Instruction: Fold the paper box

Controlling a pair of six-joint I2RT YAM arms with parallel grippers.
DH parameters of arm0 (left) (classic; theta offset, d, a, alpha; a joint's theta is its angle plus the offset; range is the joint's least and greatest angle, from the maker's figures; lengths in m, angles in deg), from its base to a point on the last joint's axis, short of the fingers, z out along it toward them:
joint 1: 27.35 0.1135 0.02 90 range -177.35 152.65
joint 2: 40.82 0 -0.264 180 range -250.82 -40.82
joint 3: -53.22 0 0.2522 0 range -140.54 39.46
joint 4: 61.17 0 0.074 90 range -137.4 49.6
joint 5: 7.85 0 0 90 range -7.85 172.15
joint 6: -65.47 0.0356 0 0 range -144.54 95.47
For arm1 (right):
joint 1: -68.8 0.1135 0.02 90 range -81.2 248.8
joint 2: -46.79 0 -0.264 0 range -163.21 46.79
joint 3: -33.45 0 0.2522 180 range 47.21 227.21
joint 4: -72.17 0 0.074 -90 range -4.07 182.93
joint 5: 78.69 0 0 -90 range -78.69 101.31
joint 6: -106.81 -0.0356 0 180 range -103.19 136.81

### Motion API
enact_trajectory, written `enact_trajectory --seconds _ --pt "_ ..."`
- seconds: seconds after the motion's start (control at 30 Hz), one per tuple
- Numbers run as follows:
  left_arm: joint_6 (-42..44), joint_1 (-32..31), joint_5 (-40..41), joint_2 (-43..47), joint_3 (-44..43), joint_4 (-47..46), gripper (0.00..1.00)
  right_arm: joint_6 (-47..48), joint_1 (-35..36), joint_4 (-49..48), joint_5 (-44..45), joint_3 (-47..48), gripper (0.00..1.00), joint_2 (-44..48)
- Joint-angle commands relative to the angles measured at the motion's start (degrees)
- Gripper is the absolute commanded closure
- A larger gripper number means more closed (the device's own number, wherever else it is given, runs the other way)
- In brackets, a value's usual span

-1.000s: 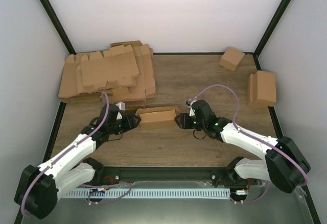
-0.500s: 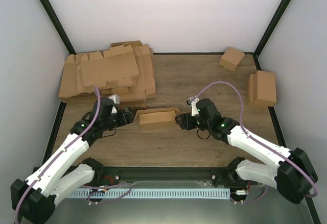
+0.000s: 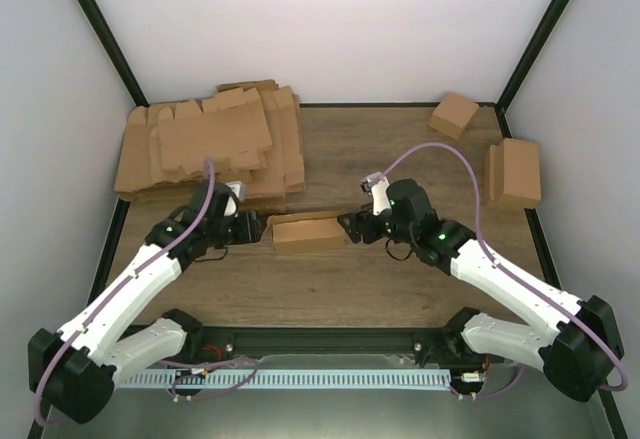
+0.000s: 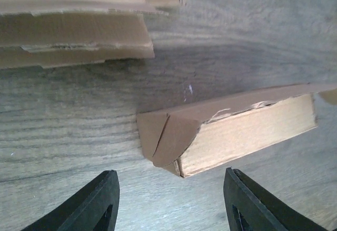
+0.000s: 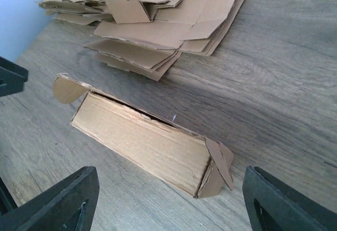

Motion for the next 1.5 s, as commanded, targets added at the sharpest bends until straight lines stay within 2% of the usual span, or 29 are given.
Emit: enact_trajectory --seconds 0.0,0.23,0.33,0.5,0.7,0.8,0.9,1.1,1.2,1.3,1.47 --pt "5.2 -0.3 -3.2 -3.4 -2.3 0.0 0.43 4.8 -0.1 1.1 -1.8 3.1 0.21 -1.6" --pt "5.0 -2.5 -3.9 -9.3 -2.6 -3.0 0.44 4.7 0.0 0.1 0.5 2.4 0.09 -5.4" --pt "4.2 -3.0 -3.0 -10.4 -2.8 -3.2 0.50 5.2 -0.1 -0.2 0.3 2.5 0.16 -7.1" --pt "3.1 -3.2 -1.4 -11.3 -4.1 -2.0 0.59 5.3 -0.1 2.4 1.9 5.1 0.36 -10.7" --pt "1.7 -3.3 -1.5 -13.2 -4.8 -1.5 0.64 5.6 -0.1 3.7 1.9 7.0 0.54 -12.2" --pt "1.0 -3.3 -2.2 -14.0 -5.1 -1.4 0.67 5.4 -0.1 4.4 1.5 7.8 0.60 -12.7" --pt "0.4 -3.3 -2.4 -14.3 -5.3 -1.3 0.69 5.1 0.0 5.0 1.3 8.4 0.64 -13.2" --pt "-0.3 -3.3 -3.6 -14.5 -5.8 -1.0 0.70 4.8 0.0 7.2 3.7 9.2 0.64 -14.3" --pt "-0.8 -3.3 -4.4 -14.9 -5.9 -0.9 0.71 4.5 0.0 8.0 4.5 9.5 0.53 -15.2" --pt "-1.4 -3.3 -5.0 -15.0 -5.9 -0.8 0.73 4.2 -0.1 7.7 4.3 9.0 0.52 -15.3" --pt "-2.8 -3.3 -6.3 -15.5 -6.0 -0.8 0.76 3.7 -0.1 7.3 2.6 8.8 0.64 -15.6"
